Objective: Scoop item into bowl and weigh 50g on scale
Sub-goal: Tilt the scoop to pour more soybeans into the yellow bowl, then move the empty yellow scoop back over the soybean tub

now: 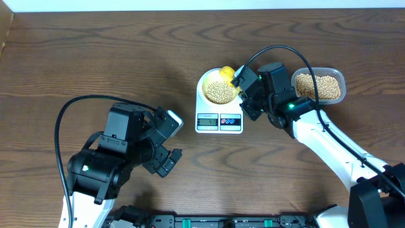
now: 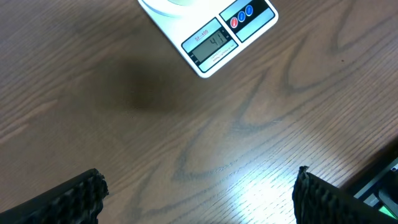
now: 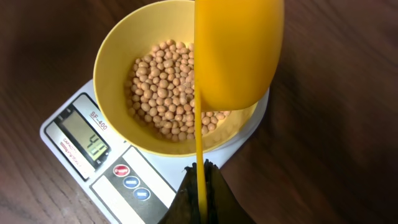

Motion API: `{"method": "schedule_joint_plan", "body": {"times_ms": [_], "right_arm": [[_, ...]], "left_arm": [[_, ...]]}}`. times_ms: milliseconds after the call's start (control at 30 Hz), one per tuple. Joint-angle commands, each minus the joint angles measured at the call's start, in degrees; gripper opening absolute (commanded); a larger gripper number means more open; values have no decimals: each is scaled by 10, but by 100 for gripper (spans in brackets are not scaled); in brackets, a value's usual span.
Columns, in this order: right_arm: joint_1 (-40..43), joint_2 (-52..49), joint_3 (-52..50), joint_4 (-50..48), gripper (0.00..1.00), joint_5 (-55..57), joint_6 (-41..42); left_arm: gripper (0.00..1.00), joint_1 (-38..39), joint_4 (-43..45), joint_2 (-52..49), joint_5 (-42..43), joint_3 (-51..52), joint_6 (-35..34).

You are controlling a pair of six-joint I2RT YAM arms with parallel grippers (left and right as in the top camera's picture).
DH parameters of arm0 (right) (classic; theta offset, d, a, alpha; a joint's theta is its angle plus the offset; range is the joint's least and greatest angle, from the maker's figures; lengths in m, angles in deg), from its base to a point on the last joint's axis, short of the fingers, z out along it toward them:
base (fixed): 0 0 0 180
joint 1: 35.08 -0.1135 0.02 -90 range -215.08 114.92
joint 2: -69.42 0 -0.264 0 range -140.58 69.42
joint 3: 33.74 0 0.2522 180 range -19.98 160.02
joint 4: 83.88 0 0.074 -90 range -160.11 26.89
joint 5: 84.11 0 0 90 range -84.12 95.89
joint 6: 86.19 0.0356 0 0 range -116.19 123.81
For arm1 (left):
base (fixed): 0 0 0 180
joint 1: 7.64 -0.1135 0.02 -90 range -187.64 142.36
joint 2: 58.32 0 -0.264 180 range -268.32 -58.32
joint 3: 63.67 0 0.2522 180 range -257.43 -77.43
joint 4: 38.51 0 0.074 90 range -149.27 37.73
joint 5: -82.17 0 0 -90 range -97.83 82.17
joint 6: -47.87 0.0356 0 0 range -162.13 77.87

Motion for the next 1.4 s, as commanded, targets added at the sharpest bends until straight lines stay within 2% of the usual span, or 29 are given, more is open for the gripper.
{"method": "schedule_joint_plan", "body": {"times_ms": [0,433,533,667,833,967,1133,1367], "right_arm": [[-5,8,3,0,1,3,-41],[24,33,3,9,1,4,-43],[57,55,3,44,1,4,-43],[149,96,3,141,1,4,-43],[234,111,7,184,1,7,-43],[270,111,25,206,1,63,-43],[279,111,79,303,1,181,-43],[279,94,89,336,1,257,-30]], "left_arm": [[98,-3,-1,-2,-4,-18,3],[98,-3,-1,-2,-4,-18,3],[98,-3,-1,-2,-4,-18,3],[98,-3,-1,-2,-4,-18,3],[98,-3,-1,-2,-4,-18,3],[98,-3,-1,-2,-4,-18,3],[98,-3,-1,-2,-4,-18,3],[98,-3,-1,-2,-4,-18,3]]}}
